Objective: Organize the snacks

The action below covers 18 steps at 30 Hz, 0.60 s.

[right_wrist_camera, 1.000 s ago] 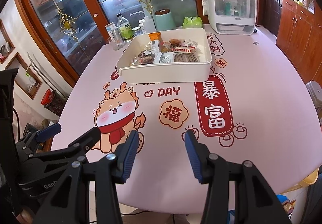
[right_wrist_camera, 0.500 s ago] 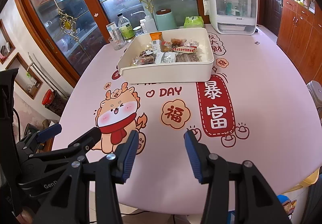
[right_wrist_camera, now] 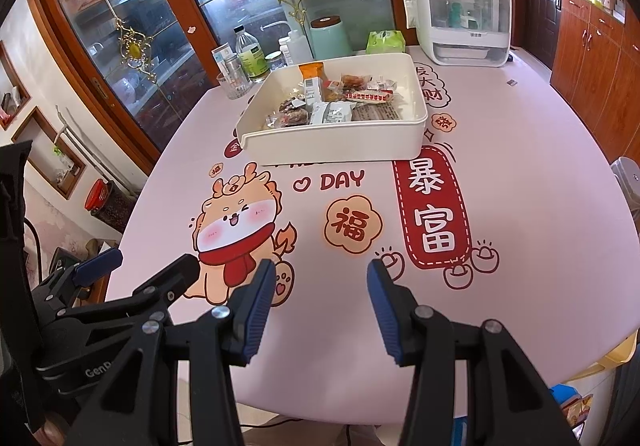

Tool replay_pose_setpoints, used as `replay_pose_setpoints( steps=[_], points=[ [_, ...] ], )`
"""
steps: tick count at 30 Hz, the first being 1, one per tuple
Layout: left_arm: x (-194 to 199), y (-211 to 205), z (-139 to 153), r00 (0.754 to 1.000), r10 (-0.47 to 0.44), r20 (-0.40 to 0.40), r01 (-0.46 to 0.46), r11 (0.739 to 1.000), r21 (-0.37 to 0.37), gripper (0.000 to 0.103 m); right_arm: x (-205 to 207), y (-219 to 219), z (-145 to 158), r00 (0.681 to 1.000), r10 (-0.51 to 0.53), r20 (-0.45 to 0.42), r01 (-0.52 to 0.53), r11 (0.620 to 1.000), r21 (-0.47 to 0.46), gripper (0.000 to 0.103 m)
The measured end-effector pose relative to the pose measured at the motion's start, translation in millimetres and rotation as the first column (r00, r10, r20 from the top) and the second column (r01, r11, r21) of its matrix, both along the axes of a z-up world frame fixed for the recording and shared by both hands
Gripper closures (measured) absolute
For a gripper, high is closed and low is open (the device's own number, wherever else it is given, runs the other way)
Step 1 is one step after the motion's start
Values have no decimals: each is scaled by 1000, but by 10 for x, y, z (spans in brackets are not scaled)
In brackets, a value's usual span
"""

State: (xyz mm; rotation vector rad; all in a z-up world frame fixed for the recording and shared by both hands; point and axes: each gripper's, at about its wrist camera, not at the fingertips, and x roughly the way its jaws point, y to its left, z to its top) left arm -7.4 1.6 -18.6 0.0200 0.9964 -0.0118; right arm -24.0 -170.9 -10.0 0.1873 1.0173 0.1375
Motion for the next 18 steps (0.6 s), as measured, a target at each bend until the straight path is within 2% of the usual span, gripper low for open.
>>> replay_pose_setpoints(
  steps=[18],
  points=[
    [-37, 27, 25, 1000, 4, -1, -4, 1000, -3, 1, -7, 42, -5, 1000, -1, 1, 1, 1000, 3, 55]
  ],
)
